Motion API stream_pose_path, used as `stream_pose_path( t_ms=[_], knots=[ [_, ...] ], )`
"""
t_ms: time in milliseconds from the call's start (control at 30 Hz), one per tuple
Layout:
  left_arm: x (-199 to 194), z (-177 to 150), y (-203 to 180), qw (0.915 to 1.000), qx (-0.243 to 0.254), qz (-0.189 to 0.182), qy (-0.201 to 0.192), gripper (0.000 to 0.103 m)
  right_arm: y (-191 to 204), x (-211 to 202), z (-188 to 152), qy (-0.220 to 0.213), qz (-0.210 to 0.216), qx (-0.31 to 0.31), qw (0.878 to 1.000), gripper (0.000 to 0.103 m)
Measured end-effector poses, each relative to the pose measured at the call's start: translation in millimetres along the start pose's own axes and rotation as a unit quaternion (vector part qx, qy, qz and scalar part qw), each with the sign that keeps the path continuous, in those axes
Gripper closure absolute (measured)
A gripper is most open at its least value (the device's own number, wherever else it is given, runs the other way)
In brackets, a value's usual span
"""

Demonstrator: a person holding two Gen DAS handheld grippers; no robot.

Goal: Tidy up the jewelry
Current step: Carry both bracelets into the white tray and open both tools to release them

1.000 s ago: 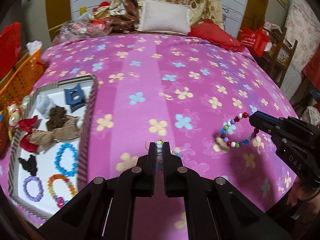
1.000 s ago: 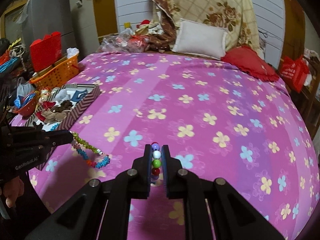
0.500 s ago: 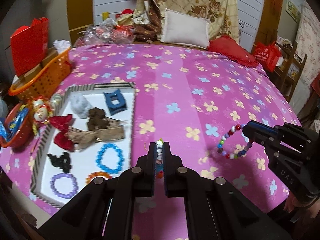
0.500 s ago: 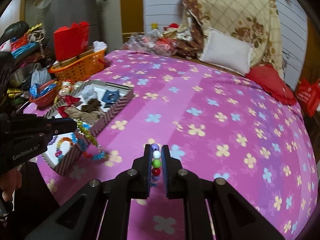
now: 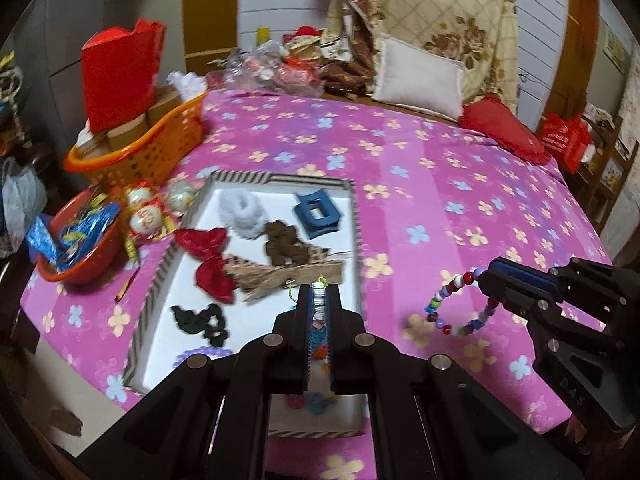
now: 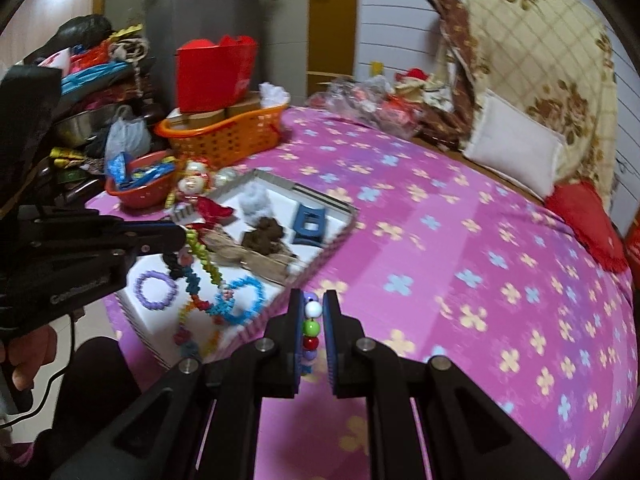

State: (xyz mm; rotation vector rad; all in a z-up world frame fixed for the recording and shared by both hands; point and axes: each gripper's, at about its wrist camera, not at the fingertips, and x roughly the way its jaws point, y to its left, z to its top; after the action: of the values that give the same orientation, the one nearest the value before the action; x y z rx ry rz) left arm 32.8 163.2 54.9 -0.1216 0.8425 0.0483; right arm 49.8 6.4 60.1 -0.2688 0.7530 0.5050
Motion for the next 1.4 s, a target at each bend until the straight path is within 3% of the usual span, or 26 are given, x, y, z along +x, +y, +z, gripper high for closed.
stream_pose_path(
  t_ms=[567, 967, 1300, 1333, 1400],
  knots=[
    [30, -32, 96, 0.9942, -0.086, 0.046, 0.044, 0.098, 93, 88, 21, 0.062, 0.122, -0.024, 0.99, 0.094],
    [44, -47, 125, 0.99, -0.114, 0.06, 0.057, 0.098, 81, 157, 25, 0.092, 0.094, -0.005, 0.991, 0.094],
    [55, -53, 129, 0.9884, -0.117, 0.071, 0.065, 0.098, 85, 177, 23, 0.079, 0.098, -0.001, 0.992, 0.093],
    [54, -53, 128, 0.9886, -0.115, 0.075, 0.063, 0.097, 84, 178, 22, 0.079, 0.098, 0.0, 0.992, 0.093],
    [53, -53, 126, 0.9884, -0.115, 0.081, 0.058, 0.097, 82, 176, 21, 0.084, 0.098, 0.003, 0.992, 0.079]
  ],
)
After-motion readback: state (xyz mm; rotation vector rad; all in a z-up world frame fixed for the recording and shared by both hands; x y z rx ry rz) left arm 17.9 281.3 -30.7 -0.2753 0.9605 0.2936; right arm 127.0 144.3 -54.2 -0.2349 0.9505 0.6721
